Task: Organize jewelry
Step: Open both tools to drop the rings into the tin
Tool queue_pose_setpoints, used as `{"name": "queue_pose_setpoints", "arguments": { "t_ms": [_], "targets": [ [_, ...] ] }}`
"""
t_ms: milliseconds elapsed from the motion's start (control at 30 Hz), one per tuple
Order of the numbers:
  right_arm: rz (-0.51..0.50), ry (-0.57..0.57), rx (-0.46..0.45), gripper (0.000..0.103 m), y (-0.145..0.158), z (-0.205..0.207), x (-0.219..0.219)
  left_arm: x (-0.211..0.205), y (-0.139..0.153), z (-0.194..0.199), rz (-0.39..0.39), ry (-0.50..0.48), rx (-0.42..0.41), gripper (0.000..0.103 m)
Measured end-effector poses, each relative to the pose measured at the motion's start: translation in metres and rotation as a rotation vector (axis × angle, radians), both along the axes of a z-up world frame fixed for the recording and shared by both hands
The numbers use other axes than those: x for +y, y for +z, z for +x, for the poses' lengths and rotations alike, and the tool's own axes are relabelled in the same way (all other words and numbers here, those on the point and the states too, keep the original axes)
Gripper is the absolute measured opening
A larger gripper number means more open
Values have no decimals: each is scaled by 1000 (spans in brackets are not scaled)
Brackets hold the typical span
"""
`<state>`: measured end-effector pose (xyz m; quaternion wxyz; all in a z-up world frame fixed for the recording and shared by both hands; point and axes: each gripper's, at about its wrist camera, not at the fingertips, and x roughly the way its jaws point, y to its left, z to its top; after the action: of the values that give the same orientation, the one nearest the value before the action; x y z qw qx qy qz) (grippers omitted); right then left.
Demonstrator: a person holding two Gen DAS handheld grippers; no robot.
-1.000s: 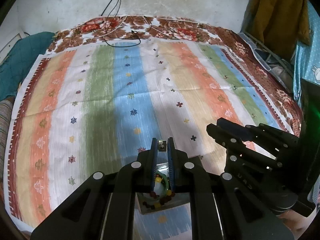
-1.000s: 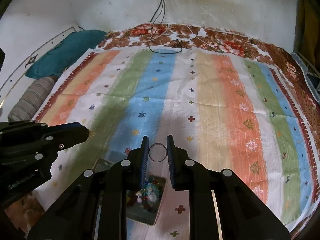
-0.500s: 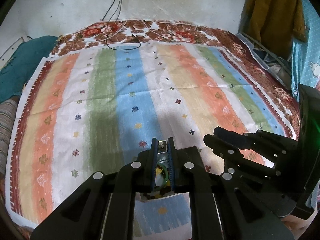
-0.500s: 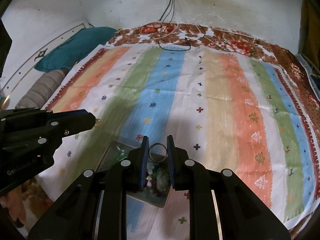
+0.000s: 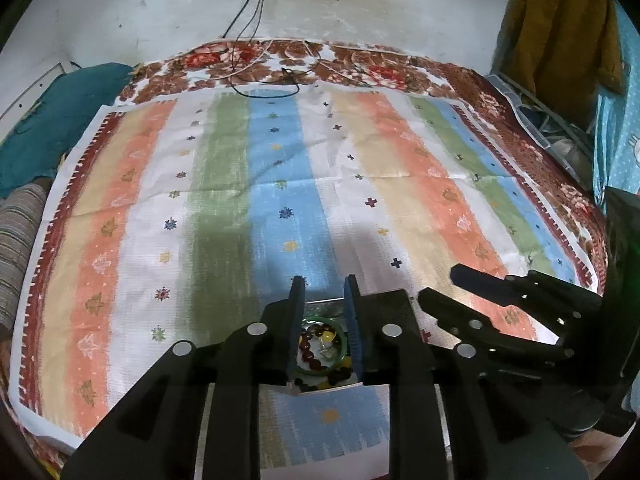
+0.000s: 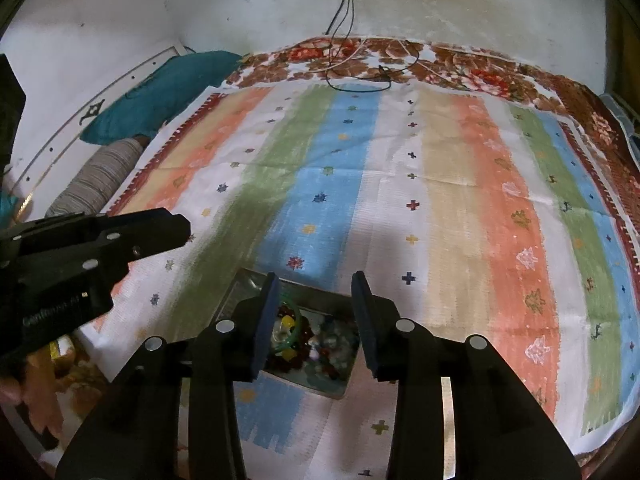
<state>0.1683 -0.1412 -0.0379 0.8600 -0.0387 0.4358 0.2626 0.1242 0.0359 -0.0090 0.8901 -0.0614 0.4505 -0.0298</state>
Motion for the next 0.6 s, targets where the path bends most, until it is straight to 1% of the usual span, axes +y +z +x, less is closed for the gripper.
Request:
{"name": "queue_pose_setpoints", "arguments": {
  "t_ms": [33,133,300,333,400,467,500,567,600],
  "targets": [
    [-1,-2,-1,41,0,-1,-1,1,0,-1,-1,-1,3,25],
    [4,-4,-1,41,0,-5,-6,0,0,-7,-2,-14,-3,27],
    [9,-3,-10,46,2,-11,-14,-1,-2,-17,1,-30,1,35],
    [11,-4,-14,49,3,-12,-17,-2,-2,-20,5,-32,2,37],
    [14,-5,-18,50,3,-16,-22,-4,-3,-23,8,-37,3,41],
    [15,-4,-21,54,3,-20,-27,-6,-4,-27,11,-44,2,48],
    [15,-3,-21,55,3,-21,-28,-6,-4,-29,12,-47,1,51],
    [9,3,-27,57,2,-26,-32,-8,-4,-33,22,-54,-8,60],
    [4,11,-29,57,2,-28,-34,-9,-3,-35,30,-55,-12,63]
  ]
}}
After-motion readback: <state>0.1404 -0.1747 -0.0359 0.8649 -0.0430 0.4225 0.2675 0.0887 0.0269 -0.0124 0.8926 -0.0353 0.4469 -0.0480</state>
